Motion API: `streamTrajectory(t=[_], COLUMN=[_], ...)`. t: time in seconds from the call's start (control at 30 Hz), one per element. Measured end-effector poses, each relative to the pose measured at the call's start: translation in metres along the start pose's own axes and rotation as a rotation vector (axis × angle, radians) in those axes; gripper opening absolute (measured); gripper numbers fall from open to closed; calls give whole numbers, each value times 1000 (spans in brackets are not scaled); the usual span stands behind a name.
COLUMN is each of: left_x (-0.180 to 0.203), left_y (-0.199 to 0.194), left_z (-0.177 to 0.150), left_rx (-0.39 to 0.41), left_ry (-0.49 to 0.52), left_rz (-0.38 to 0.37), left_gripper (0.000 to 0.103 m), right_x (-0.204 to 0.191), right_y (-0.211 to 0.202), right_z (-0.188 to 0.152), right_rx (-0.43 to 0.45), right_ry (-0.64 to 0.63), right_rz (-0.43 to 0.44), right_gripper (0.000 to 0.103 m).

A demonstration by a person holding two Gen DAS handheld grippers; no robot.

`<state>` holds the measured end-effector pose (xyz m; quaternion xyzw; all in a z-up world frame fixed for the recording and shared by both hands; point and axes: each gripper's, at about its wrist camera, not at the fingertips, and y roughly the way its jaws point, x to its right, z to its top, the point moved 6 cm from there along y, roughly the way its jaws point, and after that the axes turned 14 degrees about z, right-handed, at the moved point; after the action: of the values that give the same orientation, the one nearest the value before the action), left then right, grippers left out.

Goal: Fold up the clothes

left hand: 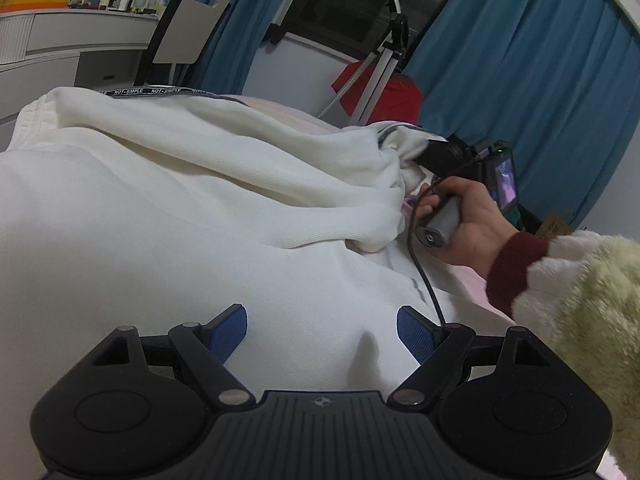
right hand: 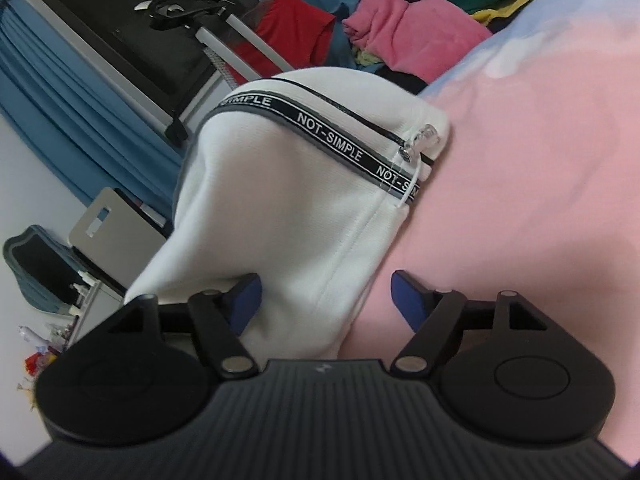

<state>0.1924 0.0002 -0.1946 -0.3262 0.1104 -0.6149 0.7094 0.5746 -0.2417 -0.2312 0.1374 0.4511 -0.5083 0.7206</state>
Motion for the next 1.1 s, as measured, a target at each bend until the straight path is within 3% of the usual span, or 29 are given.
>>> streamTrajectory(t=[0.07,0.13,0.3,0.57,0.73,0.93,1.1], left_x=[1,2,2,7,10,15,14], left_y=[-1,-1,-6,-28,-37,-34,-24], left_z=[0,0,5,15,17,17,15], left_rx=[5,8,31,100,124,139,127], left_ry=[-2,1,11,39,56,84,95], left_rz=[-5,-5,-4,-7,-19,-20,-9], left_gripper=[84,84,84,84,84,84,84], right_x=[-3,-10,-24,-15,-19,14,63], right_y=[0,-7,-60,-186,-253,-300,-314], right_z=[-1,-1,16,96,125,145,131], right_rx=[13,23,94,240,308,354,329], right_ry=[5,-18,-126,-245,-338,-320,-210], right_rz=[-4,-18,-72,-218,-325,-484,-455], right_gripper=[37,10,9,9,9,9,12])
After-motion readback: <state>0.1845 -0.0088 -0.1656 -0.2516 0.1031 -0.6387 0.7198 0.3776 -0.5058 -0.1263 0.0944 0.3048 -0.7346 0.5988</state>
